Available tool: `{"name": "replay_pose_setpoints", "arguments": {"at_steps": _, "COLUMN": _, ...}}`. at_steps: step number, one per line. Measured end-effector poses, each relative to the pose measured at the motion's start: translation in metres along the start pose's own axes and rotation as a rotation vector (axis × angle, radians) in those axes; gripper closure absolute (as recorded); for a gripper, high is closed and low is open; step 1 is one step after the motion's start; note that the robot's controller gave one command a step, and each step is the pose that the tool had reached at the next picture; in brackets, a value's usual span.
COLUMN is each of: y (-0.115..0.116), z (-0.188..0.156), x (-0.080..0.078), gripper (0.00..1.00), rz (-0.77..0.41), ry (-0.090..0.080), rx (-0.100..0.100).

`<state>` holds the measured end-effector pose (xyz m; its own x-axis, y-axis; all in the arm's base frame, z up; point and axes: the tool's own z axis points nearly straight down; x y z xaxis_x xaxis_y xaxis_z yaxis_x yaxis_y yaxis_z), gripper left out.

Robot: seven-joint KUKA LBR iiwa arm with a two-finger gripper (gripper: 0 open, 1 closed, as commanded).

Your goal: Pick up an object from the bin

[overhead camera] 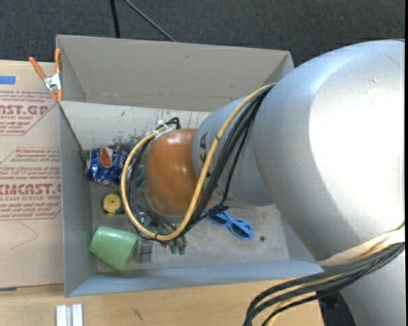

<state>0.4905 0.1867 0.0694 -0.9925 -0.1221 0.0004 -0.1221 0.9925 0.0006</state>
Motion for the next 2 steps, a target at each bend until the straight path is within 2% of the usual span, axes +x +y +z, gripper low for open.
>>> {"name": "replay_pose_setpoints", "arguments": {"at_steps": 1, "y": -0.02, "z": 0.0001, "x": 0.0037, "gripper": 1.0, "rz": -0.079, "ry": 0.001, "rx": 0.001}}
{"name": "replay_pose_setpoints", "arguments": {"at_steps": 2, "y": -0.0194, "z": -0.0011, "x": 0.0015, "gripper": 0.0, "rz": -0.079, "ry": -0.008, "rx": -0.001}}
